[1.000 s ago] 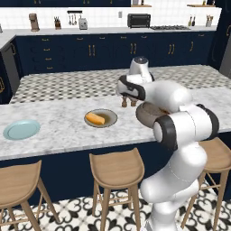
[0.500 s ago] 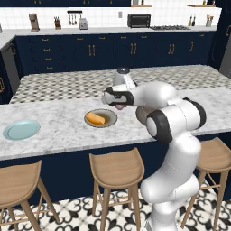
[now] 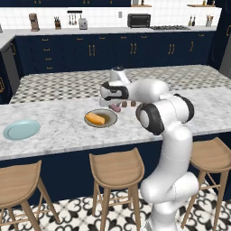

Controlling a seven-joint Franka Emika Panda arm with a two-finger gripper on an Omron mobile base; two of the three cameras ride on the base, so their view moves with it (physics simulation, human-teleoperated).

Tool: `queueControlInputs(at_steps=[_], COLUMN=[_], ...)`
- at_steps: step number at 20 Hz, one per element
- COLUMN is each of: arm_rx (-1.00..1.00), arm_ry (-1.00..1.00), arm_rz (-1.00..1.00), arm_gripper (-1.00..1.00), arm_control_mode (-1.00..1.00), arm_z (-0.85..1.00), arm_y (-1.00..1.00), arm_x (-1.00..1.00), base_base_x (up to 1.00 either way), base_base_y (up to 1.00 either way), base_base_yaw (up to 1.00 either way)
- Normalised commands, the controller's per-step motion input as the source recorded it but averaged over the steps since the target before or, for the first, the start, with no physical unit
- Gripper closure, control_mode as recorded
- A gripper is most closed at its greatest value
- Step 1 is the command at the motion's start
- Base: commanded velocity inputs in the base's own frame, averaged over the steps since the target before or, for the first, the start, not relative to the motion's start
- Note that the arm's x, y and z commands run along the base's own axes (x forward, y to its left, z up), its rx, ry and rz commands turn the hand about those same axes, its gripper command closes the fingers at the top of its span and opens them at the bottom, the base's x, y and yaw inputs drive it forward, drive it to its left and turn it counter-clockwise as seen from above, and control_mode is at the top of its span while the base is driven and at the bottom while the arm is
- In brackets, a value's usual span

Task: Place one bun and one sausage from the bowl on each plate.

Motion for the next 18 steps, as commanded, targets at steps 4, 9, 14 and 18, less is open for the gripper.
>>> queueControlInputs(at_steps=[4, 9, 14, 18], arm_rx=[-0.04, -0.06, -0.02, 0.0], arm_ry=[0.0, 0.0, -0.01, -0.01], arm_rz=[0.02, 0.04, 0.01, 0.0], arm_gripper=[1.0, 1.0, 1.0, 1.0], arm_control_mode=[-1.0, -1.0, -1.0, -1.0], arm_z=[-0.37, -0.61, -0.17, -0.18], arm_y=[0.08, 0.35, 0.13, 0.0], arm_x=[0.09, 0.52, 0.33, 0.39], base_base_x=[0.0, 0.0, 0.0, 0.0], base_base_y=[0.0, 0.0, 0.0, 0.0], base_base_yaw=[0.0, 0.0, 0.0, 0.0])
